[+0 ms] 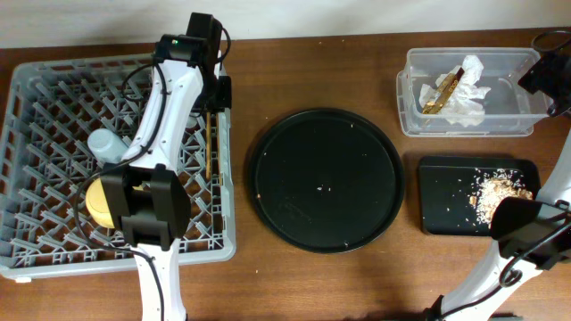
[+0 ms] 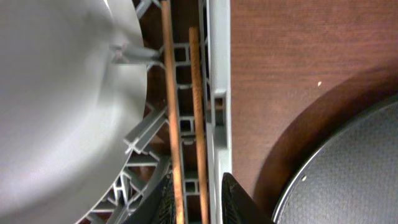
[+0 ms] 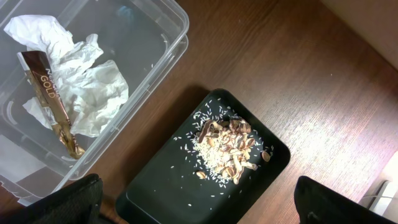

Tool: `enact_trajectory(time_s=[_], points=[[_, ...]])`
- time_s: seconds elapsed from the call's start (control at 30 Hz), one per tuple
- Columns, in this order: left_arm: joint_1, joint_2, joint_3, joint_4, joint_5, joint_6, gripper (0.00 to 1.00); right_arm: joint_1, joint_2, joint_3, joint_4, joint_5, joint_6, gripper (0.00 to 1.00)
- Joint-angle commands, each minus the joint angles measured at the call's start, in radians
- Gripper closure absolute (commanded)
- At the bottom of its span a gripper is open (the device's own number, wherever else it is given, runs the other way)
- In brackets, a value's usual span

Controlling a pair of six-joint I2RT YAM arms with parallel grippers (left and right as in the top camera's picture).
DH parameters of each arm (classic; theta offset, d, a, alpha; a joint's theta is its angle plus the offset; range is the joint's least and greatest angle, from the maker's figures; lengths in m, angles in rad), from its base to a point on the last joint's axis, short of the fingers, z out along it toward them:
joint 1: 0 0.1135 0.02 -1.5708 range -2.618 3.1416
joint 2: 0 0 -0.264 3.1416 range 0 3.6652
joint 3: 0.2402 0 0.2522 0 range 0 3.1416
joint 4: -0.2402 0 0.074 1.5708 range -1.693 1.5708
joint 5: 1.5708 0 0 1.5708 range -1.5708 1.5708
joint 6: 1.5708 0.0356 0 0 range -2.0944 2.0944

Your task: Sort waste into correct bins and load items into the dishwasher rack

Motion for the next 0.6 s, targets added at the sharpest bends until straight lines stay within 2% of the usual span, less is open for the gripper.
enact_trajectory(time_s=[0.0,0.1,0.13,0.23,0.27,0.3,0.33,0.37,0.57], points=[[-0.001,-0.008,0.098,-0.079,0.025,0.002,0.74,0.000,0.003,0.000,-0.001,0.013,0.008,0.01],[-0.009,-0.015,0.211,-0.167,0.161,0.003,0.72,0.000,0.003,0.000,-0.001,0.013,0.008,0.01],[-0.013,-0.017,0.243,-0.190,0.213,0.003,0.67,0.000,0.003,0.000,-0.001,0.013,0.008,0.01],[-0.039,-0.018,0.313,-0.261,0.405,0.014,0.25,0.000,0.003,0.000,-0.001,0.013,0.008,0.01],[-0.058,-0.018,0.315,-0.271,0.474,0.056,0.18,0.000,0.003,0.000,-0.001,0.013,0.008,0.01],[-0.077,-0.018,0.315,-0.279,0.507,0.090,0.13,0.000,0.003,0.000,-0.001,0.013,0.008,0.01],[-0.098,-0.016,0.313,-0.283,0.517,0.113,0.04,0.000,0.003,0.000,-0.001,0.013,0.008,0.01],[-0.134,-0.014,0.309,-0.282,0.507,0.118,0.01,0.000,0.003,0.000,0.000,0.013,0.008,0.01],[-0.309,0.010,0.307,-0.206,0.460,0.117,0.01,0.000,0.003,0.000,-0.001,0.013,0.008,0.01]])
